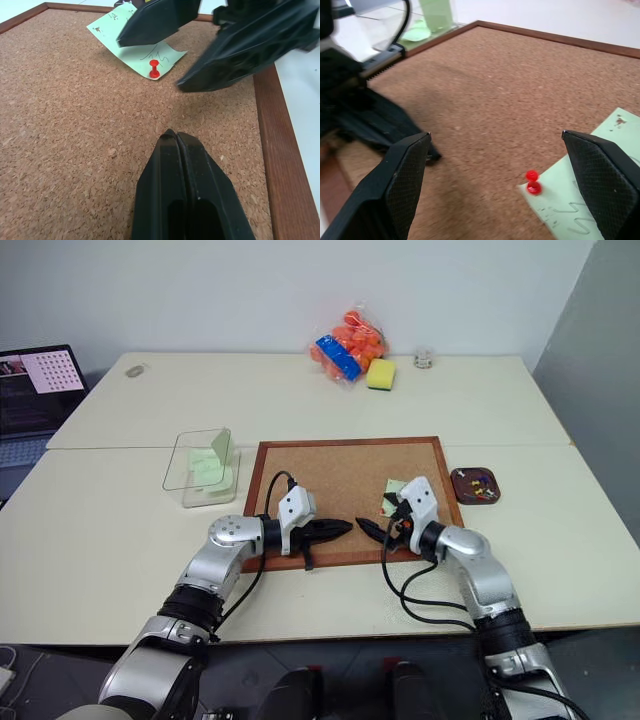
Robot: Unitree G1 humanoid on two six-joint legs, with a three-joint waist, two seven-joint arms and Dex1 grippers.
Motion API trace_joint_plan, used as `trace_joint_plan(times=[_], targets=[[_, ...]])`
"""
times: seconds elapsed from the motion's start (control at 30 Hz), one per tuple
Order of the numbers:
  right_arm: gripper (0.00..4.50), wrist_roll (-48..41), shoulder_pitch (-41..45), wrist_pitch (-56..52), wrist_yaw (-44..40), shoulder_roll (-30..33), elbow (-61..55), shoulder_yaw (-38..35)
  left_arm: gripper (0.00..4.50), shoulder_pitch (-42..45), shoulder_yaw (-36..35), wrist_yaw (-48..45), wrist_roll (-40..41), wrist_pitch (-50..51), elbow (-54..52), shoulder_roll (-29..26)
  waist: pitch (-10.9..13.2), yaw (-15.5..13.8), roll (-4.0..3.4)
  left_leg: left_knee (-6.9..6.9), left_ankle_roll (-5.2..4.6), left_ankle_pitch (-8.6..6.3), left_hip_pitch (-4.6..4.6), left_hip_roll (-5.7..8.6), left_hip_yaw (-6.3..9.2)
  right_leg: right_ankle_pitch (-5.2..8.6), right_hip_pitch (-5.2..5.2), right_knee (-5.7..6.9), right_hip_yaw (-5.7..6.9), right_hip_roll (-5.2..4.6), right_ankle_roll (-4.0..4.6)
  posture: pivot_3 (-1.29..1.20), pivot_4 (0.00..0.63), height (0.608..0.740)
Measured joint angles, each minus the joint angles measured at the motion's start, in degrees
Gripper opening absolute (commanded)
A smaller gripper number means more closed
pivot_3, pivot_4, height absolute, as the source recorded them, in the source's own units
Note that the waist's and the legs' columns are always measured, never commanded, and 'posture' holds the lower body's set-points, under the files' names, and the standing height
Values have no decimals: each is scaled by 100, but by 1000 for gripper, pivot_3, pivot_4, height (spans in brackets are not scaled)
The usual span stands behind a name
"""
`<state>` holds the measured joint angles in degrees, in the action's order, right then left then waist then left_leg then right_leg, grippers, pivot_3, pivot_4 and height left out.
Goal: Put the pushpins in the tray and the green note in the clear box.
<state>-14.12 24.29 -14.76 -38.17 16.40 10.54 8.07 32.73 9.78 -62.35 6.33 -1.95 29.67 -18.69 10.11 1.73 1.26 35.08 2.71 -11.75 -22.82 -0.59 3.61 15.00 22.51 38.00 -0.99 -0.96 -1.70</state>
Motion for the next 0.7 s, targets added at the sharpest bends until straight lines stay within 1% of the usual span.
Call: trace_joint_plan(times=[0.07,0.13,0.17,0.23,0.27,0.3,0.37,0.4,0.57,0.7], targets=[[4449,31,15,94,-9,-22,183,-6,0,-13,-1,20,1,0,-14,-5,0,0,0,0,0,0,1,0,-1,0,0,0,-1,0,0,0,150,740],[4086,77,26,200,-33,-38,355,-7,0,-23,-3,37,1,0,-24,-10,0,1,0,0,0,0,1,0,-1,0,0,1,-1,0,0,0,150,740],[4068,100,55,252,-48,-47,407,-7,0,-31,-8,44,1,0,-30,-15,0,1,0,0,0,0,2,0,-1,0,0,1,-1,0,0,0,150,740],[3555,151,123,317,-57,-49,513,-7,0,-37,-9,50,1,1,-39,-16,0,2,0,0,0,0,2,0,-1,0,0,2,-1,0,0,0,150,740],[3451,154,128,325,-61,-50,524,-8,0,-38,-9,51,1,1,-41,-16,0,2,0,0,0,0,2,0,-1,0,0,2,-1,0,0,0,150,740],[3167,162,131,349,-72,-52,538,-8,0,-40,-9,52,1,1,-46,-17,0,2,0,0,0,0,2,0,-1,0,0,2,-1,0,0,0,150,740],[2850,167,131,394,-94,-55,562,-9,0,-41,-9,52,1,1,-48,-17,0,1,0,0,0,0,2,0,0,0,0,2,-1,0,0,0,150,740],[2550,170,131,410,-98,-61,571,-10,0,-42,-9,52,1,1,-48,-19,0,1,0,0,0,0,2,0,-1,0,0,2,-2,0,0,0,150,740],[1514,203,171,453,-98,-137,641,-11,0,-42,-9,50,2,1,-48,-24,0,2,0,0,0,0,2,0,-1,0,0,3,-2,0,0,0,150,740],[542,223,202,555,-86,-174,741,-22,0,-52,-9,47,3,4,-60,-37,0,3,0,0,0,0,3,-1,-1,0,0,3,-2,0,0,0,150,740]])
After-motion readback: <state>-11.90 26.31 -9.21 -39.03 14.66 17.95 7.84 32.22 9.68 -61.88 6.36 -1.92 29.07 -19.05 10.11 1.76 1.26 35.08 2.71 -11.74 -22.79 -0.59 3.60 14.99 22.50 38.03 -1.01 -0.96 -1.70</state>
